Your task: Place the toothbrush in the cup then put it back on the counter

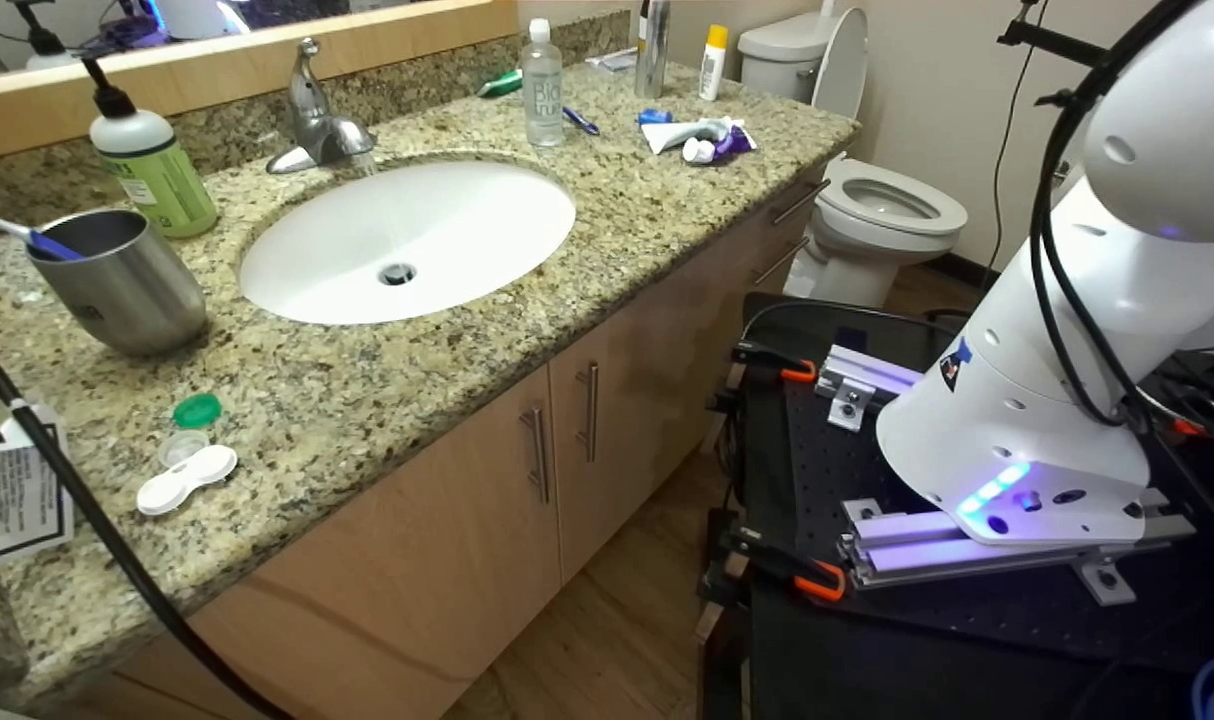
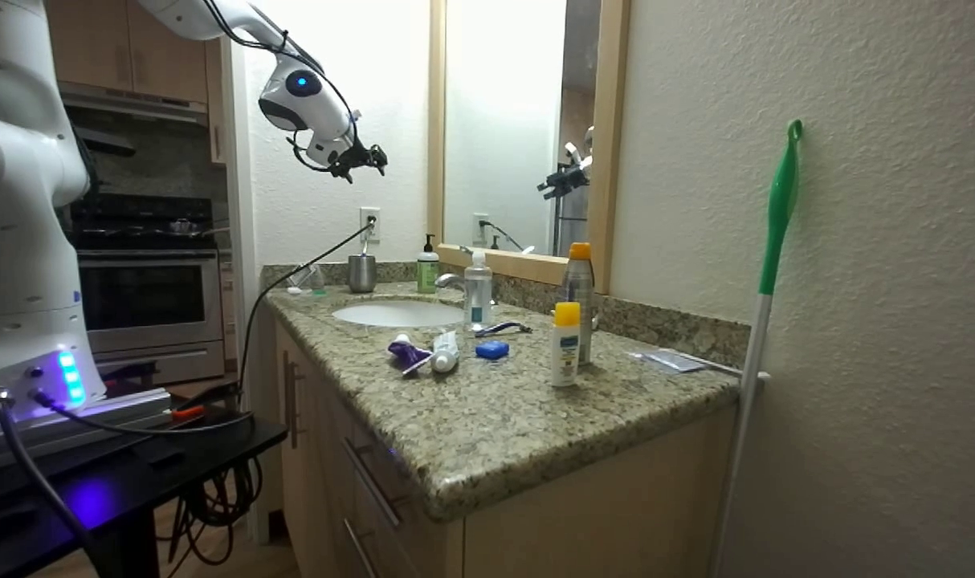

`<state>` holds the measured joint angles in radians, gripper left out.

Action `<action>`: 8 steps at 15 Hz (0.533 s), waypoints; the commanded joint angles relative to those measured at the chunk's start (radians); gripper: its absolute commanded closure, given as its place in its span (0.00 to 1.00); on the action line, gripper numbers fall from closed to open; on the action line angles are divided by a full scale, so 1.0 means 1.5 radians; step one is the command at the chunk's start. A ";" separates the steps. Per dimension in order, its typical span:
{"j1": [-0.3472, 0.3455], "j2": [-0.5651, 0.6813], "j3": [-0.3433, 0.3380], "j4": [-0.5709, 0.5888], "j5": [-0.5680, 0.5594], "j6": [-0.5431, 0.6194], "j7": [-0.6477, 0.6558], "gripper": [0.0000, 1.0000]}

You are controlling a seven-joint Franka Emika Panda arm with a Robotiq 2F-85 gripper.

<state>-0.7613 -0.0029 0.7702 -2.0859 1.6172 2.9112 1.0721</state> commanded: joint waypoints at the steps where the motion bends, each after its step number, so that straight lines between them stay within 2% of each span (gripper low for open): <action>1: 0.011 0.138 0.005 0.040 -0.123 -0.025 0.101 0.00; 4: 0.062 0.266 -0.020 0.086 -0.280 -0.016 0.252 0.00; 5: 0.027 0.176 -0.002 0.031 -0.215 -0.020 0.188 0.00; 6: 0.039 0.216 -0.007 0.046 -0.254 -0.019 0.224 0.00; 8: 0.053 0.265 -0.012 0.070 -0.274 -0.017 0.236 0.00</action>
<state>-0.6817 0.3950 0.7528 -1.9797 1.2054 2.8850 1.4266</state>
